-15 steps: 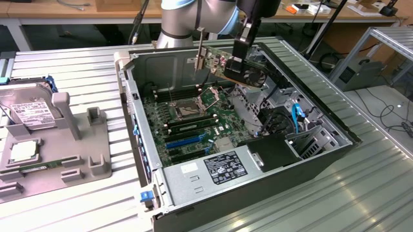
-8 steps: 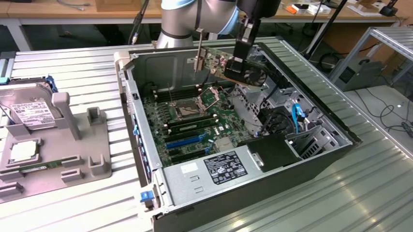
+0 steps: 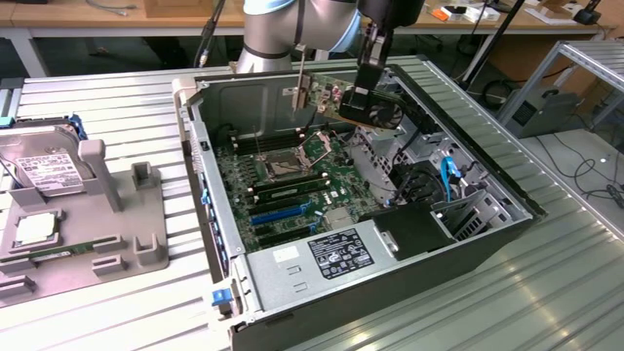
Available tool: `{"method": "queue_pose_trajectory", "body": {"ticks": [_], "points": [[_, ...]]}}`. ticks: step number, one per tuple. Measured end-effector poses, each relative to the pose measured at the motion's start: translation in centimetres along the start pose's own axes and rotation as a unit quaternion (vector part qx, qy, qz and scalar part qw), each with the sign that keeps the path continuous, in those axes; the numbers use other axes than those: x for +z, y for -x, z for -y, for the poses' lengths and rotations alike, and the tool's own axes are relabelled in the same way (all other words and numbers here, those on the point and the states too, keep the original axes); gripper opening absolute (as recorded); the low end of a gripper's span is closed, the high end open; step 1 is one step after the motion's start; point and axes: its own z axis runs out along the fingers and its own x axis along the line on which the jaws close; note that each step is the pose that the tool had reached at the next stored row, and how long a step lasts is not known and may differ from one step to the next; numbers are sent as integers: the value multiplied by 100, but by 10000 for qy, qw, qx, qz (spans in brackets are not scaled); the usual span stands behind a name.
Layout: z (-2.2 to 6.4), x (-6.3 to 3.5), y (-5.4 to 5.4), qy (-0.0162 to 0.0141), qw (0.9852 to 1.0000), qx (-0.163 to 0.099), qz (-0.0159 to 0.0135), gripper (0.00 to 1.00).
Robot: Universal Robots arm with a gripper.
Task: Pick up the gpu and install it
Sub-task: 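Insert the gpu into the slot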
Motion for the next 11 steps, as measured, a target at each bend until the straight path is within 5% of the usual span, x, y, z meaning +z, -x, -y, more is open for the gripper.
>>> {"method": "queue_pose_trajectory", "body": {"ticks": [11], "points": [[0, 0, 0, -3, 9993, -384, 5, 27]]}}
